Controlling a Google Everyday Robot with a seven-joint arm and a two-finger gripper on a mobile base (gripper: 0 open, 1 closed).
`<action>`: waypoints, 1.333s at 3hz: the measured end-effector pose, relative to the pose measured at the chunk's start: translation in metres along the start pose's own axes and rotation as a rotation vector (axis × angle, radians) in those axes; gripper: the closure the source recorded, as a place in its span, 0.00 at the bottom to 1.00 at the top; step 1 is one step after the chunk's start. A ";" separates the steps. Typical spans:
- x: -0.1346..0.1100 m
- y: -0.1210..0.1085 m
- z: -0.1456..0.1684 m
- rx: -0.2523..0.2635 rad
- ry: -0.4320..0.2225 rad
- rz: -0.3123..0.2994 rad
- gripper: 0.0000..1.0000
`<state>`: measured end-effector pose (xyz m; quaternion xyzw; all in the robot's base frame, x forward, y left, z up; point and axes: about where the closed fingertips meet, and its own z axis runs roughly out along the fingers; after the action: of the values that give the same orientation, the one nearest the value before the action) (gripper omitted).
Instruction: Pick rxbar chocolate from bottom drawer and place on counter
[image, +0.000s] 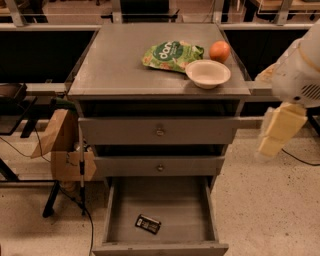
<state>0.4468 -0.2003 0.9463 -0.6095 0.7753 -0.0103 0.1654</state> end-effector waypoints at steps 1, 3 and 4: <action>-0.019 0.018 0.053 -0.015 -0.055 0.011 0.00; -0.067 0.096 0.171 -0.071 -0.124 0.122 0.00; -0.083 0.148 0.262 -0.132 -0.099 0.149 0.00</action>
Offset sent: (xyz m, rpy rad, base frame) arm 0.0210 0.1393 -0.2067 0.2564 -0.1452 -0.1234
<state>0.3951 -0.0347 0.6872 -0.5594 0.8083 0.0835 0.1634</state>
